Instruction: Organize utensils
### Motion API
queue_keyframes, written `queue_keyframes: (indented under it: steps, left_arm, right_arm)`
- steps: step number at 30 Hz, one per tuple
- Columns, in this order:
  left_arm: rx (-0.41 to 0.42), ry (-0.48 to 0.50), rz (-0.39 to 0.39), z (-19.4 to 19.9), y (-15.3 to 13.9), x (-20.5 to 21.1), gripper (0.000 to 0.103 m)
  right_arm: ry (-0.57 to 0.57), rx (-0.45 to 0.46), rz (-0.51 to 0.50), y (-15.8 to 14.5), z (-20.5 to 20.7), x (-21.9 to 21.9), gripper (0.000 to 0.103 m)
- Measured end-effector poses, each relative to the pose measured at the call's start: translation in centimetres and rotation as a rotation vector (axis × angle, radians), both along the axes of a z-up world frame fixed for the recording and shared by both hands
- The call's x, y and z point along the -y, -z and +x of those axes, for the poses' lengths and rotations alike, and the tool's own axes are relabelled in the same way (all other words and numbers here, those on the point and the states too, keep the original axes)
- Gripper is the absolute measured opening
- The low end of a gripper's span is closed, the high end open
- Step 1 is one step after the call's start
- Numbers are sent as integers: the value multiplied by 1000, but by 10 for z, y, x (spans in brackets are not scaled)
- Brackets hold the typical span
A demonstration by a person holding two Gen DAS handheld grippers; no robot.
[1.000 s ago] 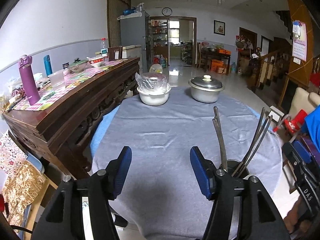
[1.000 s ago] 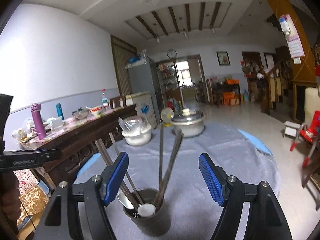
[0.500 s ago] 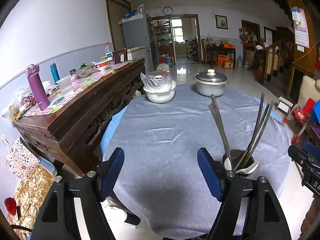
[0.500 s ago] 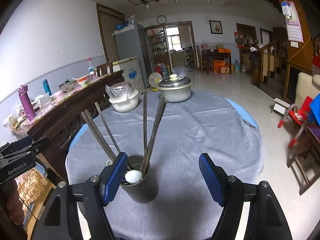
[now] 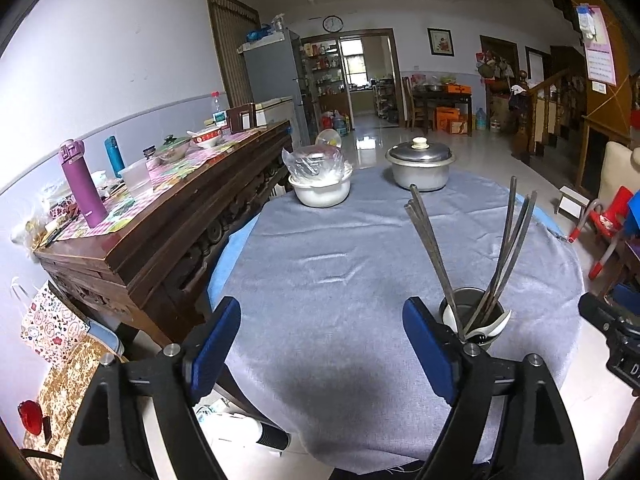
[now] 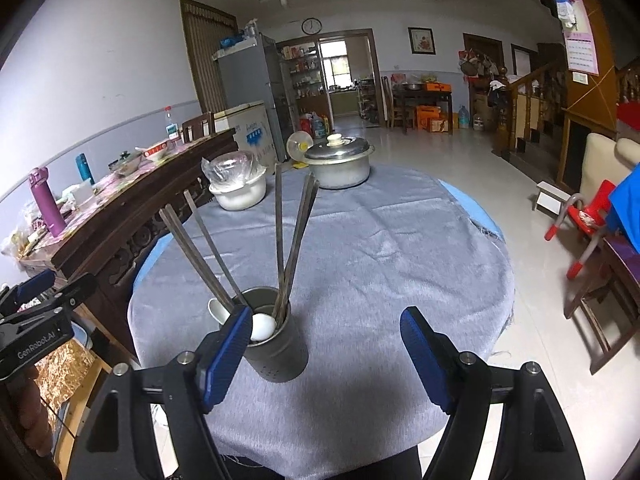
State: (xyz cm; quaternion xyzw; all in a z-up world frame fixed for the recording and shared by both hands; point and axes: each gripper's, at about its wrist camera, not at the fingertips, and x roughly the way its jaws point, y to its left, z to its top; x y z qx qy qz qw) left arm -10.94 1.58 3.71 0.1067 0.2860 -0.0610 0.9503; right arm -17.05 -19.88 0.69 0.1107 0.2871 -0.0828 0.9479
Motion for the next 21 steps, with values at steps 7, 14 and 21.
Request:
queue_keyframes:
  steps: [7, 14, 21]
  left_arm:
    - [-6, -7, -10, -3, 2, 0, 84]
    - [-6, -7, -11, -5, 3, 0, 84]
    - [-3, -5, -12, -7, 3, -1, 84]
  right_arm:
    - [-1, -22, -4, -1, -1, -9, 80]
    - [5, -34, 0, -5, -1, -14, 80]
    - [8, -42, 14, -4, -2, -14, 80]
